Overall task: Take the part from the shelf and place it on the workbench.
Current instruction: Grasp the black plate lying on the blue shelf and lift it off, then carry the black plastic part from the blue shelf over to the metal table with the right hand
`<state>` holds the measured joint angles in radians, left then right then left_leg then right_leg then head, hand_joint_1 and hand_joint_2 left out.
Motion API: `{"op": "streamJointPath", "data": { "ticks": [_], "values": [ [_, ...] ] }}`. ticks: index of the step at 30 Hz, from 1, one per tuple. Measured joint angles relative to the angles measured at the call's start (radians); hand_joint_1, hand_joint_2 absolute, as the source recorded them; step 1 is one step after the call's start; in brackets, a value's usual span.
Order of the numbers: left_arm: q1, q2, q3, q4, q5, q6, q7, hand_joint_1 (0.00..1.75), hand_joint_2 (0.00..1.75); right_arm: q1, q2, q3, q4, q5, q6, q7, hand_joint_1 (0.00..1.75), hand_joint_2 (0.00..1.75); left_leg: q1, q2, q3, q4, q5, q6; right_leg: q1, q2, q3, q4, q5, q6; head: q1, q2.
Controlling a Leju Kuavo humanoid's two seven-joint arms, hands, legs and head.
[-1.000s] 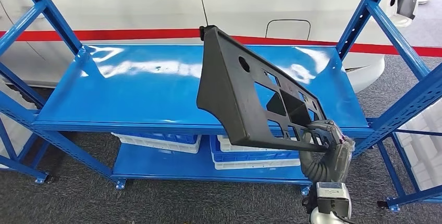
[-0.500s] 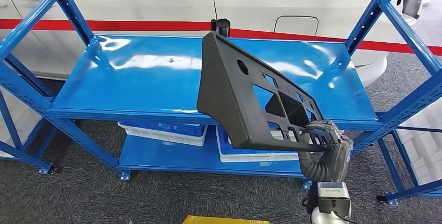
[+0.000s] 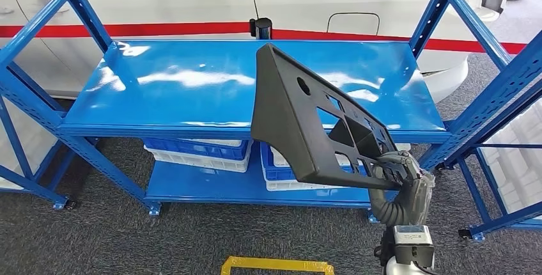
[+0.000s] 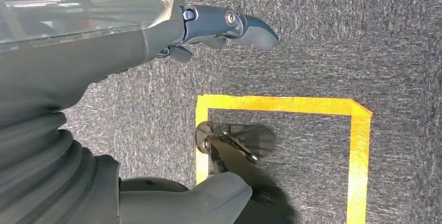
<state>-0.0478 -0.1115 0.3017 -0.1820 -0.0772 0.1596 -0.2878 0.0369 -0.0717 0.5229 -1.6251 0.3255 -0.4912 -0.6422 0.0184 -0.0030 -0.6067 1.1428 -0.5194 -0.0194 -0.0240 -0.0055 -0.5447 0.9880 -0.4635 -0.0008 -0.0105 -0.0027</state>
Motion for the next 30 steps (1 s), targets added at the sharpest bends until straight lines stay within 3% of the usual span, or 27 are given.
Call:
{"op": "streamJointPath", "data": {
  "ticks": [2, 3, 6, 8, 11, 12, 13, 16, 18, 21, 22, 23, 25, 27, 28, 30],
  "values": [
    [-0.002, 0.001, 0.000, 0.000, 0.000, -0.004, -0.002, 0.00, 1.75, -0.001, 0.000, -0.002, 0.000, -0.002, 0.004, 0.000, 1.75, 1.75, -0.002, -0.001, 0.070, -0.117, 0.029, 0.008, 0.006, 0.000, -0.006, 0.005, 0.004, 0.008, 0.001, 0.000],
    [-0.002, 0.001, 0.000, 0.000, -0.001, -0.006, -0.003, 0.00, 1.75, -0.001, 0.000, -0.003, 0.000, -0.003, 0.007, 0.001, 1.75, 1.75, -0.004, -0.002, 0.080, -0.140, 0.032, 0.014, 0.008, 0.000, -0.009, 0.006, 0.008, 0.013, 0.001, 0.000],
    [-0.001, 0.000, 0.000, 0.000, -0.001, -0.008, -0.005, 0.00, 1.75, -0.001, 0.002, -0.007, 0.000, -0.004, 0.021, 0.002, 1.75, 1.75, -0.011, 0.000, 0.067, -0.147, 0.049, 0.040, 0.009, 0.000, -0.026, 0.010, 0.014, 0.033, 0.001, 0.000],
    [-0.003, 0.000, 0.000, 0.000, -0.001, -0.010, -0.007, 0.00, 1.75, -0.002, 0.003, -0.012, 0.001, -0.005, 0.026, 0.003, 1.75, 1.75, -0.010, 0.002, 0.054, -0.155, 0.065, 0.060, 0.009, 0.001, -0.055, 0.064, -0.025, 0.031, 0.004, 0.000],
    [-0.003, 0.001, 0.001, 0.000, -0.001, -0.012, -0.009, 0.00, 1.75, -0.001, 0.004, -0.019, 0.005, -0.005, 0.031, 0.003, 1.75, 1.75, -0.013, 0.005, 0.026, -0.155, 0.087, 0.072, 0.008, 0.002, -0.125, 0.249, -0.127, 0.021, 0.008, 0.000],
    [-0.003, 0.001, 0.001, 0.000, -0.001, -0.013, -0.009, 0.00, 1.75, -0.001, 0.004, -0.021, 0.007, -0.005, 0.032, 0.003, 1.75, 1.75, -0.014, 0.005, 0.016, -0.154, 0.094, 0.071, 0.007, 0.002, -0.130, 0.282, -0.141, 0.025, 0.008, 0.000],
    [-0.003, 0.001, 0.001, 0.000, -0.001, -0.014, -0.009, 0.00, 1.75, -0.001, 0.004, -0.023, 0.009, -0.006, 0.033, 0.004, 1.75, 1.75, -0.015, 0.005, 0.007, -0.154, 0.101, 0.070, 0.008, 0.002, -0.113, 0.272, -0.139, 0.032, 0.009, 0.000],
    [-0.003, 0.000, 0.001, 0.000, -0.002, -0.019, -0.010, 0.00, 1.75, -0.004, 0.005, -0.026, 0.010, -0.007, 0.035, 0.008, 1.75, 1.75, -0.018, 0.003, -0.012, -0.150, 0.119, 0.059, 0.007, 0.002, 0.020, 0.072, -0.087, 0.048, 0.009, 0.000],
    [-0.003, 0.001, 0.001, 0.000, -0.005, -0.024, -0.011, 0.00, 1.75, -0.006, 0.008, -0.028, 0.010, -0.003, 0.039, 0.015, 1.75, 1.75, -0.021, 0.002, -0.018, -0.146, 0.128, 0.049, 0.009, 0.005, 0.059, -0.006, -0.068, 0.040, 0.008, 0.000],
    [-0.002, 0.004, 0.001, 0.000, -0.010, -0.030, -0.012, 0.00, 1.75, -0.007, 0.012, -0.033, 0.009, 0.014, 0.046, 0.029, 1.75, 1.75, -0.017, 0.001, -0.024, -0.145, 0.138, 0.031, 0.010, 0.005, 0.051, -0.009, -0.053, 0.017, 0.008, 0.000],
    [-0.001, 0.005, 0.001, 0.000, -0.012, -0.031, -0.012, 0.00, 1.75, -0.007, 0.014, -0.034, 0.009, 0.018, 0.048, 0.032, 1.75, 1.75, -0.015, 0.000, -0.032, -0.132, 0.124, 0.025, 0.007, 0.005, 0.048, -0.009, -0.045, 0.008, 0.007, 0.000],
    [-0.001, 0.006, 0.001, 0.000, -0.013, -0.031, -0.012, 0.00, 1.75, -0.007, 0.017, -0.035, 0.009, 0.021, 0.050, 0.034, 1.75, 1.75, -0.013, 0.000, -0.046, -0.101, 0.094, 0.020, 0.003, 0.004, 0.044, -0.010, -0.037, -0.001, 0.006, 0.000],
    [-0.001, 0.006, 0.001, 0.000, -0.014, -0.032, -0.012, 0.00, 1.75, -0.006, 0.022, -0.038, 0.009, 0.024, 0.051, 0.036, 1.75, 1.75, -0.009, 0.000, -0.090, 0.023, 0.003, 0.009, 0.003, 0.002, 0.030, -0.009, -0.022, -0.012, 0.002, 0.000],
    [-0.001, 0.006, 0.001, 0.000, -0.014, -0.032, -0.012, 0.00, 1.75, -0.005, 0.023, -0.040, 0.009, 0.025, 0.051, 0.037, 1.75, 1.75, -0.007, 0.000, -0.117, 0.135, -0.054, 0.002, 0.005, 0.002, 0.014, -0.007, -0.011, -0.012, 0.002, 0.000],
    [-0.001, 0.006, 0.001, 0.000, -0.015, -0.032, -0.012, 0.00, 1.75, -0.005, 0.024, -0.041, 0.009, 0.025, 0.051, 0.037, 1.75, 1.75, -0.006, 0.000, -0.108, 0.145, -0.056, 0.001, 0.006, 0.002, 0.008, -0.006, -0.007, -0.011, 0.001, 0.000],
    [-0.002, 0.007, 0.001, 0.000, -0.015, -0.033, -0.012, 0.00, 1.75, -0.005, 0.025, -0.042, 0.009, 0.025, 0.052, 0.038, 1.75, 1.75, -0.005, 0.000, -0.032, 0.051, -0.016, 0.004, 0.006, 0.002, 0.000, -0.004, -0.001, -0.007, 0.001, 0.000]
  ]
}}
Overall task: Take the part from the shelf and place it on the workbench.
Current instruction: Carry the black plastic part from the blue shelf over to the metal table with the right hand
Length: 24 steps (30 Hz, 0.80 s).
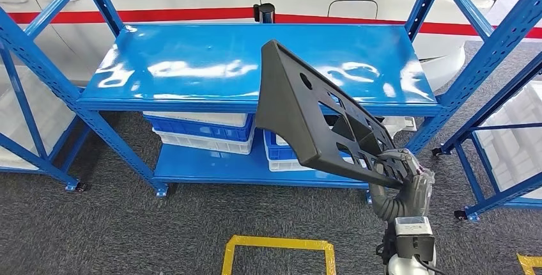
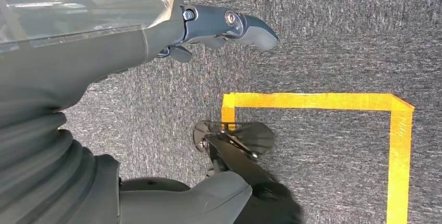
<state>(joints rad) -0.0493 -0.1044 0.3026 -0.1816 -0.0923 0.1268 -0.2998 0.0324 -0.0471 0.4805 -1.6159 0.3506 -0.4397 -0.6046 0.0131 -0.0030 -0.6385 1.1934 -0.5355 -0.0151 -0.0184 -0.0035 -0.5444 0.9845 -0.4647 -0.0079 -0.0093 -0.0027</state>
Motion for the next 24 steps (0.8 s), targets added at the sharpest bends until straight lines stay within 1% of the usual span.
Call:
{"op": "streamJointPath", "data": {
  "ticks": [1, 2, 3, 4, 6, 7, 8, 9, 10, 11, 12, 13, 14, 15, 16, 17, 18, 19, 20, 21, 22, 23, 24],
  "values": [
    [-0.001, 0.000, 0.000, 0.000, 0.000, 0.000, 0.000, 0.00, 1.75, 0.000, 0.000, -0.001, 0.000, 0.000, 0.000, 0.000, 1.75, 1.75, -0.001, 0.000, 0.049, -0.072, 0.022, 0.004, 0.002, 0.000, -0.003, 0.002, 0.002, 0.002, 0.000, 0.000],
    [-0.003, 0.001, 0.000, 0.000, 0.000, 0.000, 0.000, 0.00, 1.75, -0.001, 0.001, -0.002, 0.000, 0.000, 0.000, 0.000, 1.75, 1.75, -0.002, 0.000, 0.088, -0.135, 0.037, 0.008, 0.005, 0.000, -0.006, 0.005, 0.004, 0.006, 0.000, 0.000],
    [-0.004, 0.001, 0.000, 0.000, 0.000, 0.000, 0.000, 0.00, 1.75, -0.001, 0.001, -0.004, 0.000, 0.000, 0.000, 0.000, 1.75, 1.75, -0.003, -0.001, 0.110, -0.174, 0.043, 0.013, 0.008, 0.000, -0.010, 0.007, 0.007, 0.010, 0.001, 0.000],
    [-0.005, 0.001, 0.000, 0.000, 0.000, 0.000, 0.000, 0.00, 1.75, -0.002, 0.001, -0.005, 0.000, 0.000, 0.000, 0.000, 1.75, 1.75, -0.006, -0.001, 0.117, -0.191, 0.044, 0.017, 0.010, 0.000, -0.016, 0.009, 0.011, 0.016, 0.001, 0.000],
    [-0.003, 0.000, 0.000, 0.000, 0.000, -0.001, 0.000, 0.00, 1.75, -0.001, 0.003, -0.006, 0.000, 0.000, 0.000, 0.000, 1.75, 1.75, -0.006, 0.000, 0.109, -0.199, 0.052, 0.032, 0.013, -0.001, -0.025, 0.012, 0.018, 0.030, 0.001, 0.000],
    [-0.003, -0.001, 0.000, 0.000, 0.000, -0.001, 0.000, 0.00, 1.75, -0.001, 0.003, -0.006, 0.000, 0.001, 0.000, 0.000, 1.75, 1.75, -0.006, 0.002, 0.106, -0.203, 0.058, 0.039, 0.012, 0.000, -0.032, 0.017, 0.016, 0.033, 0.001, 0.000],
    [-0.003, -0.001, 0.000, 0.000, 0.000, -0.001, 0.000, 0.00, 1.75, -0.001, 0.004, -0.007, 0.000, 0.001, 0.000, 0.000, 1.75, 1.75, -0.005, 0.004, 0.103, -0.207, 0.065, 0.048, 0.012, 0.000, -0.041, 0.031, 0.004, 0.035, 0.002, 0.000],
    [-0.003, -0.001, 0.000, 0.000, -0.001, -0.002, -0.001, 0.00, 1.75, -0.001, 0.004, -0.008, 0.000, 0.001, 0.001, 0.000, 1.75, 1.75, -0.003, 0.006, 0.098, -0.210, 0.072, 0.056, 0.011, 0.001, -0.057, 0.063, -0.019, 0.033, 0.004, 0.000],
    [-0.004, -0.001, 0.000, 0.000, -0.001, -0.003, -0.001, 0.00, 1.75, -0.001, 0.004, -0.008, 0.000, 0.001, 0.001, 0.001, 1.75, 1.75, -0.005, 0.007, 0.092, -0.210, 0.077, 0.061, 0.008, 0.002, -0.077, 0.109, -0.049, 0.030, 0.005, 0.000],
    [-0.005, 0.000, 0.000, 0.000, -0.002, -0.005, -0.002, 0.00, 1.75, 0.001, 0.004, -0.010, 0.000, 0.002, 0.003, 0.002, 1.75, 1.75, -0.005, 0.008, 0.084, -0.210, 0.083, 0.066, 0.007, 0.002, -0.101, 0.170, -0.083, 0.027, 0.007, 0.000],
    [-0.005, 0.000, 0.000, 0.000, -0.002, -0.007, -0.003, 0.00, 1.75, 0.004, 0.004, -0.011, 0.000, 0.003, 0.006, 0.003, 1.75, 1.75, -0.006, 0.008, 0.076, -0.209, 0.089, 0.068, 0.005, 0.002, -0.123, 0.232, -0.113, 0.026, 0.008, 0.000],
    [-0.004, 0.000, 0.000, 0.000, -0.003, -0.009, -0.003, 0.00, 1.75, 0.007, 0.004, -0.013, 0.000, 0.004, 0.008, 0.005, 1.75, 1.75, -0.006, 0.009, 0.068, -0.209, 0.095, 0.068, 0.003, 0.002, -0.135, 0.276, -0.131, 0.029, 0.008, 0.000],
    [-0.004, 0.000, 0.000, 0.000, -0.005, -0.010, -0.003, 0.00, 1.75, 0.011, 0.004, -0.015, 0.000, 0.006, 0.010, 0.006, 1.75, 1.75, -0.006, 0.009, 0.059, -0.209, 0.101, 0.066, 0.000, 0.002, -0.132, 0.292, -0.137, 0.036, 0.009, 0.000],
    [-0.003, 0.000, 0.000, 0.000, -0.006, -0.011, -0.003, 0.00, 1.75, 0.015, 0.004, -0.017, 0.000, 0.008, 0.011, 0.006, 1.75, 1.75, -0.006, 0.009, 0.051, -0.208, 0.107, 0.064, -0.002, 0.002, -0.108, 0.267, -0.130, 0.046, 0.009, 0.000],
    [-0.003, -0.001, 0.000, 0.000, -0.008, -0.011, -0.003, 0.00, 1.75, 0.018, 0.004, -0.019, -0.001, 0.012, 0.011, 0.006, 1.75, 1.75, -0.005, 0.008, 0.044, -0.206, 0.113, 0.060, -0.006, 0.001, -0.065, 0.207, -0.112, 0.056, 0.009, 0.000],
    [-0.003, -0.001, 0.000, 0.000, -0.009, -0.012, -0.003, 0.00, 1.75, 0.021, 0.004, -0.020, -0.002, 0.015, 0.011, 0.006, 1.75, 1.75, -0.005, 0.008, 0.038, -0.203, 0.118, 0.055, -0.010, 0.001, -0.015, 0.129, -0.094, 0.065, 0.009, 0.000],
    [-0.004, -0.001, 0.000, 0.000, -0.010, -0.012, -0.004, 0.00, 1.75, 0.024, 0.004, -0.022, -0.005, 0.019, 0.012, 0.006, 1.75, 1.75, -0.006, 0.008, 0.032, -0.198, 0.121, 0.050, -0.010, 0.002, 0.024, 0.063, -0.079, 0.067, 0.009, 0.000],
    [-0.004, -0.001, 0.000, 0.000, -0.010, -0.012, -0.004, 0.00, 1.75, 0.029, 0.005, -0.023, -0.010, 0.023, 0.012, 0.006, 1.75, 1.75, -0.008, 0.007, 0.027, -0.193, 0.124, 0.044, -0.011, 0.004, 0.046, 0.019, -0.069, 0.065, 0.008, 0.000],
    [-0.004, -0.001, 0.000, 0.000, -0.010, -0.012, -0.004, 0.00, 1.75, 0.034, 0.005, -0.025, -0.015, 0.027, 0.013, 0.006, 1.75, 1.75, -0.009, 0.007, 0.024, -0.190, 0.127, 0.038, -0.008, 0.006, 0.053, 0.001, -0.065, 0.060, 0.007, 0.000],
    [-0.004, 0.000, 0.000, 0.000, -0.010, -0.012, -0.005, 0.00, 1.75, 0.040, 0.006, -0.027, -0.019, 0.030, 0.013, 0.006, 1.75, 1.75, -0.010, 0.007, 0.022, -0.190, 0.131, 0.032, -0.004, 0.007, 0.048, 0.002, -0.061, 0.052, 0.006, 0.000],
    [-0.003, 0.000, 0.000, 0.000, -0.010, -0.013, -0.005, 0.00, 1.75, 0.044, 0.005, -0.030, -0.022, 0.032, 0.014, 0.006, 1.75, 1.75, -0.007, 0.006, 0.020, -0.190, 0.136, 0.026, -0.007, 0.007, 0.043, 0.003, -0.056, 0.044, 0.006, 0.000],
    [-0.002, 0.000, 0.000, 0.000, -0.010, -0.013, -0.005, 0.00, 1.75, 0.047, 0.005, -0.032, -0.025, 0.033, 0.014, 0.006, 1.75, 1.75, -0.004, 0.005, 0.016, -0.186, 0.132, 0.020, -0.008, 0.006, 0.041, 0.004, -0.050, 0.035, 0.006, 0.000],
    [-0.002, 0.001, 0.000, 0.000, -0.010, -0.013, -0.005, 0.00, 1.75, 0.048, 0.005, -0.033, -0.028, 0.034, 0.015, 0.006, 1.75, 1.75, -0.002, 0.004, 0.006, -0.167, 0.112, 0.015, -0.011, 0.005, 0.038, 0.004, -0.042, 0.025, 0.005, 0.000]
  ]
}}
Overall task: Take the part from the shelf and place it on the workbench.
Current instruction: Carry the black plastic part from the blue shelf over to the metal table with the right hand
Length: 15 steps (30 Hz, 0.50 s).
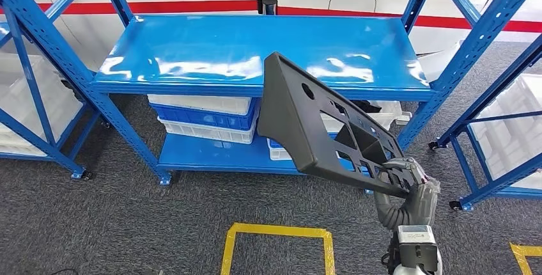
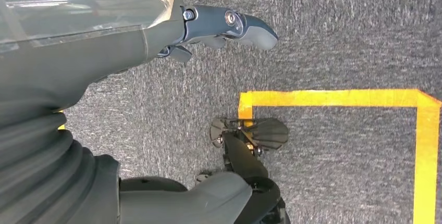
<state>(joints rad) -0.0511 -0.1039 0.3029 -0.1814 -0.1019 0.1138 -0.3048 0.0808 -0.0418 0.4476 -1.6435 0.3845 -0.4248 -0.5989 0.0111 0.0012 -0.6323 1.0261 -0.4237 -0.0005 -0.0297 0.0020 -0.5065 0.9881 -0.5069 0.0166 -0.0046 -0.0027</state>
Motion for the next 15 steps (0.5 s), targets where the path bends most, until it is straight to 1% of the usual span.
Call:
{"op": "streamJointPath", "data": {
  "ticks": [1, 2, 3, 4, 5, 6, 7, 8, 9, 10, 11, 12, 13, 14, 15],
  "values": [
    [0.000, 0.000, 0.000, 0.000, 0.000, 0.000, 0.000, 0.00, 1.75, 0.001, 0.001, 0.000, -0.003, 0.000, 0.001, 0.000, 1.75, 1.75, 0.002, -0.001, -0.016, 0.038, -0.034, -0.004, -0.003, -0.001, -0.005, -0.001, 0.008, -0.010, -0.001, 0.000],
    [0.000, 0.000, 0.000, 0.000, 0.000, 0.000, 0.000, 0.00, 1.75, 0.003, 0.001, -0.001, -0.005, 0.001, 0.002, 0.000, 1.75, 1.75, 0.003, -0.001, -0.036, 0.097, -0.080, -0.008, -0.002, -0.002, -0.010, 0.000, 0.015, -0.015, -0.002, 0.000],
    [0.000, 0.000, -0.001, 0.000, 0.000, 0.000, 0.000, 0.00, 1.75, 0.005, 0.002, -0.001, -0.006, 0.001, 0.004, 0.000, 1.75, 1.75, 0.004, -0.001, -0.057, 0.165, -0.123, -0.012, 0.000, -0.002, -0.018, 0.000, 0.021, -0.019, -0.003, 0.000],
    [0.000, 0.000, -0.001, 0.000, 0.001, 0.000, -0.001, 0.00, 1.75, 0.006, 0.002, -0.002, -0.006, 0.002, 0.006, 0.000, 1.75, 1.75, 0.005, -0.001, -0.071, 0.222, -0.153, -0.014, 0.002, -0.003, -0.025, 0.001, 0.026, -0.020, -0.003, 0.000],
    [0.000, 0.000, -0.001, 0.000, 0.001, 0.000, -0.001, 0.00, 1.75, 0.008, 0.002, -0.003, -0.006, 0.004, 0.009, 0.000, 1.75, 1.75, 0.005, 0.000, -0.072, 0.252, -0.164, -0.015, 0.004, -0.003, -0.032, 0.002, 0.031, -0.018, -0.003, 0.000],
    [0.000, 0.001, -0.001, 0.000, 0.002, 0.000, -0.001, 0.00, 1.75, 0.009, 0.002, -0.004, -0.006, 0.005, 0.013, 0.000, 1.75, 1.75, 0.005, 0.000, -0.054, 0.244, -0.158, -0.014, 0.005, -0.003, -0.038, 0.003, 0.035, -0.017, -0.003, 0.000],
    [0.000, 0.001, -0.001, 0.000, 0.002, 0.000, -0.002, 0.00, 1.75, 0.009, 0.003, -0.006, -0.007, 0.007, 0.018, 0.000, 1.75, 1.75, 0.005, -0.001, -0.018, 0.198, -0.137, -0.012, 0.005, -0.003, -0.042, 0.003, 0.039, -0.015, -0.003, 0.000],
    [-0.001, 0.001, -0.001, 0.000, 0.003, 0.000, -0.002, 0.00, 1.75, 0.009, 0.004, -0.007, -0.007, 0.008, 0.023, -0.001, 1.75, 1.75, 0.005, -0.001, 0.031, 0.127, -0.112, -0.008, 0.005, -0.002, -0.045, 0.004, 0.042, -0.012, -0.003, 0.000],
    [-0.002, 0.001, -0.001, 0.000, 0.004, 0.000, -0.003, 0.00, 1.75, 0.008, 0.005, -0.010, -0.008, 0.010, 0.027, -0.002, 1.75, 1.75, 0.004, -0.002, 0.075, 0.057, -0.093, -0.004, 0.008, -0.002, -0.047, 0.006, 0.045, -0.008, -0.003, 0.000],
    [-0.003, 0.001, -0.001, 0.000, 0.005, 0.000, -0.003, 0.00, 1.75, 0.007, 0.006, -0.012, -0.009, 0.012, 0.031, -0.002, 1.75, 1.75, 0.002, -0.004, 0.105, 0.006, -0.082, 0.000, 0.010, -0.002, -0.051, 0.008, 0.048, -0.003, -0.003, 0.000],
    [-0.004, 0.001, -0.001, 0.000, 0.006, 0.000, -0.004, 0.00, 1.75, 0.006, 0.007, -0.013, -0.010, 0.012, 0.034, -0.003, 1.75, 1.75, -0.001, -0.005, 0.118, -0.022, -0.078, 0.004, 0.012, -0.003, -0.054, 0.009, 0.052, 0.003, -0.002, 0.000],
    [-0.004, 0.001, -0.001, 0.000, 0.007, 0.001, -0.004, 0.00, 1.75, 0.005, 0.009, -0.015, -0.011, 0.013, 0.036, -0.004, 1.75, 1.75, -0.004, -0.005, 0.117, -0.027, -0.078, 0.008, 0.013, -0.003, -0.058, 0.009, 0.056, 0.010, -0.002, 0.000],
    [-0.003, 0.001, -0.001, 0.000, 0.008, 0.001, -0.005, 0.00, 1.75, 0.004, 0.010, -0.015, -0.011, 0.013, 0.038, -0.005, 1.75, 1.75, -0.006, -0.005, 0.112, -0.027, -0.073, 0.015, 0.013, -0.003, -0.062, 0.008, 0.062, 0.018, -0.002, 0.000],
    [-0.002, 0.000, 0.000, 0.000, 0.008, 0.001, -0.005, 0.00, 1.75, 0.003, 0.011, -0.017, -0.011, 0.013, 0.040, -0.005, 1.75, 1.75, -0.006, -0.004, 0.108, -0.030, -0.066, 0.024, 0.012, -0.003, -0.069, 0.012, 0.060, 0.023, -0.002, 0.000],
    [-0.002, 0.000, 0.000, 0.000, 0.008, 0.002, -0.005, 0.00, 1.75, 0.003, 0.012, -0.019, -0.011, 0.013, 0.040, -0.006, 1.75, 1.75, -0.006, -0.002, 0.102, -0.033, -0.058, 0.033, 0.012, -0.003, -0.080, 0.029, 0.047, 0.024, -0.001, 0.000]
  ]
}}
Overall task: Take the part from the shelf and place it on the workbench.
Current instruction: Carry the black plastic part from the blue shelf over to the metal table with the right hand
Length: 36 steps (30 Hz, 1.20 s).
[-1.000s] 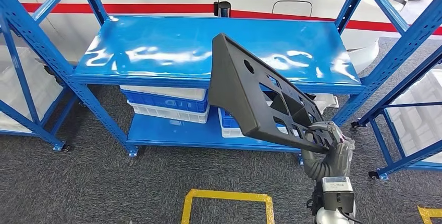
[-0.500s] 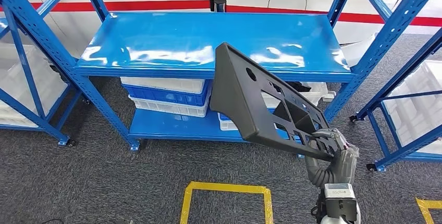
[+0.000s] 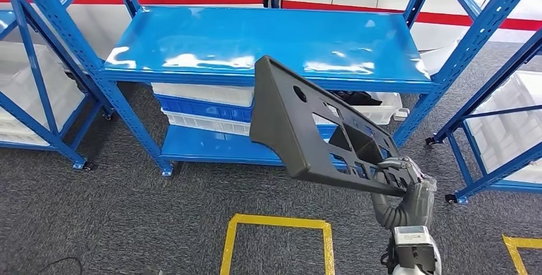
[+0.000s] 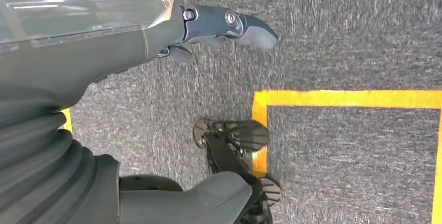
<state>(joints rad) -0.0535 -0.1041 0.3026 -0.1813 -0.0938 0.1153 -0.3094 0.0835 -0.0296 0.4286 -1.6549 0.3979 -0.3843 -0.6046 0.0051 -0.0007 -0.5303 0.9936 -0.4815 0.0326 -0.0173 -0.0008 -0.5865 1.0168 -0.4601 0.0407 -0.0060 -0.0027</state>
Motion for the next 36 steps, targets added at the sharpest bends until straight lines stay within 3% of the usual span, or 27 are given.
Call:
{"op": "streamJointPath", "data": {
  "ticks": [2, 4, 5, 6, 8, 10, 11, 14, 16, 19, 20, 21, 22, 25, 27, 29, 31, 32, 34, 36],
  "values": [
    [-0.002, -0.001, 0.001, 0.000, 0.000, 0.000, 0.000, 0.00, 1.75, -0.001, 0.000, -0.004, 0.000, -0.001, 0.002, -0.001, 1.75, 1.75, 0.001, 0.004, -0.015, -0.005, 0.017, 0.017, -0.001, 0.000, -0.040, 0.090, -0.062, -0.009, 0.003, 0.000],
    [-0.001, 0.000, 0.002, 0.000, 0.000, 0.001, 0.000, 0.00, 1.75, -0.001, 0.000, -0.008, 0.000, -0.002, 0.004, -0.001, 1.75, 1.75, -0.002, 0.005, -0.034, -0.004, 0.031, 0.022, -0.001, 0.000, -0.085, 0.217, -0.127, -0.015, 0.005, 0.000],
    [-0.001, 0.000, 0.002, 0.000, 0.000, 0.001, -0.001, 0.00, 1.75, -0.001, 0.000, -0.009, 0.000, -0.003, 0.005, -0.002, 1.75, 1.75, -0.003, 0.005, -0.044, -0.004, 0.038, 0.022, -0.001, 0.000, -0.091, 0.253, -0.143, -0.012, 0.005, 0.000],
    [-0.001, 0.000, 0.002, 0.000, 0.000, 0.000, -0.001, 0.00, 1.75, -0.001, 0.000, -0.010, 0.000, -0.005, 0.006, -0.002, 1.75, 1.75, -0.004, 0.006, -0.054, -0.003, 0.045, 0.021, -0.001, 0.000, -0.078, 0.251, -0.143, -0.006, 0.006, 0.000],
    [-0.001, -0.001, 0.003, 0.000, 0.000, -0.001, -0.001, 0.00, 1.75, -0.003, 0.000, -0.012, 0.000, -0.009, 0.007, -0.003, 1.75, 1.75, -0.004, 0.005, -0.068, -0.002, 0.058, 0.016, -0.002, 0.000, 0.006, 0.136, -0.111, 0.008, 0.006, 0.000],
    [-0.001, -0.001, 0.003, 0.000, 0.000, -0.002, -0.002, 0.00, 1.75, -0.008, 0.000, -0.012, 0.000, -0.012, 0.008, -0.004, 1.75, 1.75, -0.008, 0.004, -0.078, 0.002, 0.069, 0.007, 0.000, 0.000, 0.086, -0.001, -0.080, 0.009, 0.005, 0.000],
    [-0.001, -0.001, 0.003, 0.000, 0.000, -0.002, -0.003, 0.00, 1.75, -0.011, 0.000, -0.012, 0.000, -0.013, 0.009, -0.005, 1.75, 1.75, -0.009, 0.004, -0.082, 0.004, 0.074, 0.001, 0.002, 0.001, 0.103, -0.035, -0.073, 0.004, 0.005, 0.000],
    [-0.001, 0.000, 0.003, 0.000, 0.001, -0.002, -0.004, 0.00, 1.75, -0.017, -0.002, -0.012, 0.001, -0.017, 0.012, -0.006, 1.75, 1.75, -0.005, 0.003, -0.089, 0.005, 0.085, -0.019, 0.004, 0.001, 0.096, -0.042, -0.057, -0.019, 0.005, 0.000],
    [0.001, 0.002, 0.003, 0.000, 0.000, -0.002, -0.005, 0.00, 1.75, -0.026, -0.002, -0.012, 0.001, -0.021, 0.015, -0.008, 1.75, 1.75, 0.000, 0.001, -0.107, 0.041, 0.046, -0.031, -0.003, 0.000, 0.089, -0.045, -0.040, -0.037, 0.003, 0.000],
    [0.001, 0.004, 0.003, 0.000, -0.001, -0.002, -0.005, 0.00, 1.75, -0.036, -0.003, -0.013, 0.005, -0.031, 0.018, -0.012, 1.75, 1.75, 0.006, -0.002, -0.166, 0.221, -0.085, -0.046, -0.003, -0.002, 0.064, -0.041, -0.015, -0.049, -0.003, 0.000],
    [0.001, 0.004, 0.003, 0.000, -0.001, -0.002, -0.005, 0.00, 1.75, -0.037, -0.004, -0.013, 0.008, -0.034, 0.019, -0.014, 1.75, 1.75, 0.007, -0.002, -0.175, 0.271, -0.110, -0.049, -0.002, -0.003, 0.053, -0.038, -0.009, -0.049, -0.003, 0.000],
    [0.001, 0.005, 0.003, 0.000, -0.001, -0.002, -0.005, 0.00, 1.75, -0.038, -0.005, -0.013, 0.010, -0.036, 0.019, -0.016, 1.75, 1.75, 0.008, -0.002, -0.169, 0.289, -0.116, -0.051, -0.002, -0.003, 0.042, -0.034, -0.004, -0.047, -0.003, 0.000],
    [0.001, 0.006, 0.003, 0.000, -0.001, -0.002, -0.005, 0.00, 1.75, -0.038, -0.006, -0.013, 0.012, -0.038, 0.019, -0.016, 1.75, 1.75, 0.009, -0.001, -0.142, 0.266, -0.105, -0.051, -0.002, -0.003, 0.034, -0.030, 0.000, -0.045, -0.003, 0.000],
    [-0.001, 0.008, 0.003, 0.000, -0.002, -0.002, -0.005, 0.00, 1.75, -0.040, -0.008, -0.013, 0.014, -0.041, 0.018, -0.017, 1.75, 1.75, 0.010, -0.003, -0.006, 0.070, -0.046, -0.041, 0.000, -0.002, 0.016, -0.018, 0.009, -0.036, -0.003, 0.000],
    [-0.003, 0.009, 0.003, 0.000, -0.002, -0.002, -0.005, 0.00, 1.75, -0.043, -0.008, -0.013, 0.014, -0.043, 0.017, -0.018, 1.75, 1.75, 0.005, -0.005, 0.027, 0.009, -0.034, -0.028, 0.003, -0.002, 0.007, -0.013, 0.018, -0.023, -0.002, 0.000],
    [-0.002, 0.008, 0.004, 0.000, -0.002, -0.001, -0.005, 0.00, 1.75, -0.045, -0.009, -0.012, 0.014, -0.045, 0.017, -0.018, 1.75, 1.75, 0.001, -0.004, 0.017, 0.005, -0.021, -0.012, 0.003, -0.002, 0.000, -0.013, 0.027, -0.007, -0.002, 0.000],
    [-0.003, 0.007, 0.004, 0.000, -0.002, 0.000, -0.005, 0.00, 1.75, -0.046, -0.011, -0.011, 0.014, -0.045, 0.016, -0.018, 1.75, 1.75, 0.002, 0.001, 0.004, -0.002, 0.000, 0.006, 0.003, -0.001, -0.018, 0.013, 0.004, -0.001, 0.001, 0.000],
    [-0.005, 0.007, 0.004, 0.000, -0.002, 0.000, -0.006, 0.00, 1.75, -0.047, -0.011, -0.011, 0.014, -0.045, 0.015, -0.018, 1.75, 1.75, 0.003, 0.003, -0.005, -0.006, 0.012, 0.014, 0.004, 0.000, -0.034, 0.048, -0.028, -0.005, 0.003, 0.000],
    [-0.007, 0.008, 0.004, 0.000, -0.004, 0.000, -0.006, 0.00, 1.75, -0.046, -0.012, -0.011, 0.015, -0.045, 0.013, -0.018, 1.75, 1.75, 0.000, 0.006, -0.029, -0.005, 0.031, 0.022, 0.001, 0.001, -0.074, 0.169, -0.110, -0.013, 0.007, 0.000],
    [-0.007, 0.008, 0.004, 0.000, -0.006, 0.000, -0.006, 0.00, 1.75, -0.045, -0.013, -0.012, 0.015, -0.046, 0.011, -0.018, 1.75, 1.75, -0.001, 0.009, -0.057, -0.004, 0.052, 0.021, -0.003, 0.001, -0.087, 0.264, -0.148, -0.004, 0.008, 0.000]
  ]
}}
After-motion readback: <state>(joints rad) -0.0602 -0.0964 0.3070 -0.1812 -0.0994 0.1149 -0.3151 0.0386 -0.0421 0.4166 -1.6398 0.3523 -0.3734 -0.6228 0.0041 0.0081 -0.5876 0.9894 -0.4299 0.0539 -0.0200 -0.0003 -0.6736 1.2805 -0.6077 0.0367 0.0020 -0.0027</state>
